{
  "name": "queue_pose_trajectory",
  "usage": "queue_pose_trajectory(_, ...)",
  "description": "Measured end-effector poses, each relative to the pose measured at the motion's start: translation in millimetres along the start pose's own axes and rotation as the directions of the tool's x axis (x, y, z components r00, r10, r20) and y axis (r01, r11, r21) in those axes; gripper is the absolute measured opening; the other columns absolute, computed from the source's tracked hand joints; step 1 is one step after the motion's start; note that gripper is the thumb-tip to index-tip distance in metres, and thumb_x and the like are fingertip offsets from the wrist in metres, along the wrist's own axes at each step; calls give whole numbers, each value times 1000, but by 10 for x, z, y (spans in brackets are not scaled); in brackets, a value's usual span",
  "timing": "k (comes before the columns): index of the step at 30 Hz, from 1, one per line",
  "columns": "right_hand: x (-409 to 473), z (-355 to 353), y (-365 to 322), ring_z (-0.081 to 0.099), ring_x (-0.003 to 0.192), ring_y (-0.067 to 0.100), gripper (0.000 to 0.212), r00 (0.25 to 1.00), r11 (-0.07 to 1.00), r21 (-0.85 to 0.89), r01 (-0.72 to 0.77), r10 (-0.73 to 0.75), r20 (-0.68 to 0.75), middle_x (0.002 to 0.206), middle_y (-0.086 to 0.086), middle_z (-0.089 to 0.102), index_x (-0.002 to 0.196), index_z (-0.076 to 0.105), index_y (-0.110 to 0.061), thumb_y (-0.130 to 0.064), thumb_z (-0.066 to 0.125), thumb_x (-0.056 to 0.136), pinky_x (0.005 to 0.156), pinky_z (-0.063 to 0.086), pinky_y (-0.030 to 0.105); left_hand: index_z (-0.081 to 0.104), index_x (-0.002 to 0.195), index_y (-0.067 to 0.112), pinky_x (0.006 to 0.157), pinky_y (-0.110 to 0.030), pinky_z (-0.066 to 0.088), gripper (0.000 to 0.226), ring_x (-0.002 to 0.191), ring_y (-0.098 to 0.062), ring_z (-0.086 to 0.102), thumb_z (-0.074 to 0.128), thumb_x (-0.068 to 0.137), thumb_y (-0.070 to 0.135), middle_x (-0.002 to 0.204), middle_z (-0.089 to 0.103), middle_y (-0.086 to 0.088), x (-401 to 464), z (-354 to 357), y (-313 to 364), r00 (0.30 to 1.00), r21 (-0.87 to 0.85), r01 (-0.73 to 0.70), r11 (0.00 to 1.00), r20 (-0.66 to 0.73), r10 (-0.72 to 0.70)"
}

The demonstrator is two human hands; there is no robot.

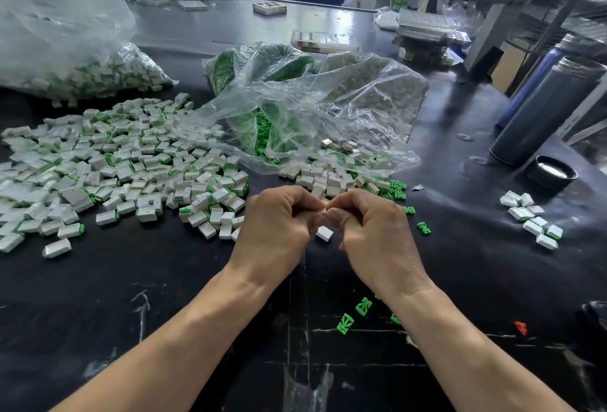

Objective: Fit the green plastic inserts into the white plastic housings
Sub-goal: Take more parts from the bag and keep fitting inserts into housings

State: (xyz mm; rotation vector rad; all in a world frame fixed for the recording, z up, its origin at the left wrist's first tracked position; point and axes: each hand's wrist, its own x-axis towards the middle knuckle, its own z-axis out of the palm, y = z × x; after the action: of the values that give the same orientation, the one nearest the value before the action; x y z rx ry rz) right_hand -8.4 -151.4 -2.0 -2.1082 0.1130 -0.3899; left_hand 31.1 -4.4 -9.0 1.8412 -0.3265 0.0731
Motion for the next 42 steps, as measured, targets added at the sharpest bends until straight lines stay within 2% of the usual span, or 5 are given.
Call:
queue_pose_trajectory(10, 29, 11, 1, 55, 50, 7, 26, 990, 900, 413, -141, 139, 35, 61, 0, 68, 77, 81, -22, -2, 75, 92, 47, 51, 23, 77, 80, 17, 65, -39, 64, 22, 62, -14, 68, 75, 86, -4, 70, 75, -3, 21, -18, 34, 997, -185, 79, 979, 27, -75)
queue_pose_trajectory(19, 17, 66, -25, 50, 45, 21, 76, 941, 825, 460, -329, 247, 230, 63, 12, 65, 64, 70, -16, -69, 32, 103, 38, 36, 27, 68, 94, 8, 79, -41, 55, 1, 69, -24, 66, 69, 95, 7, 71, 67, -12, 2, 19, 78, 976, -322, 147, 935, 203, -83)
queue_pose_trajectory(26, -12, 129, -26, 32, 35, 9, 75, 901, 772, 467, -431, 343, 264, 45, -8, 40, 45, 58, -26, -69, 33, 100, 36, 24, 18, 65, 99, -5, 73, -31, 55, 7, 68, -18, 61, 64, 97, 1, 76, 64, -12, -33, 66, 119, 955, -407, 201, 891, 284, -85)
queue_pose_trajectory(34, -2, 275, -10, 72, 97, 38, 81, 921, 859, 341, -381, 385, 59, 94, 16, 76, 99, 76, -16, -75, 26, 73, 92, 55, 61, 64, 102, -13, 69, -19, 54, 12, 75, -16, 63, 63, 96, -3, 85, 67, -15, -64, 113, 135, 959, -420, 205, 884, 266, -96)
queue_pose_trajectory(42, -29, 304, 23, 74, 89, 33, 54, 924, 859, 379, -344, 382, -29, 83, 8, 78, 82, 78, -33, -60, 31, 87, 89, 58, 58, 64, 103, -14, 67, -22, 55, 14, 79, -22, 62, 64, 95, -2, 88, 67, -18, -78, 129, 148, 953, -460, 248, 853, 274, -129)
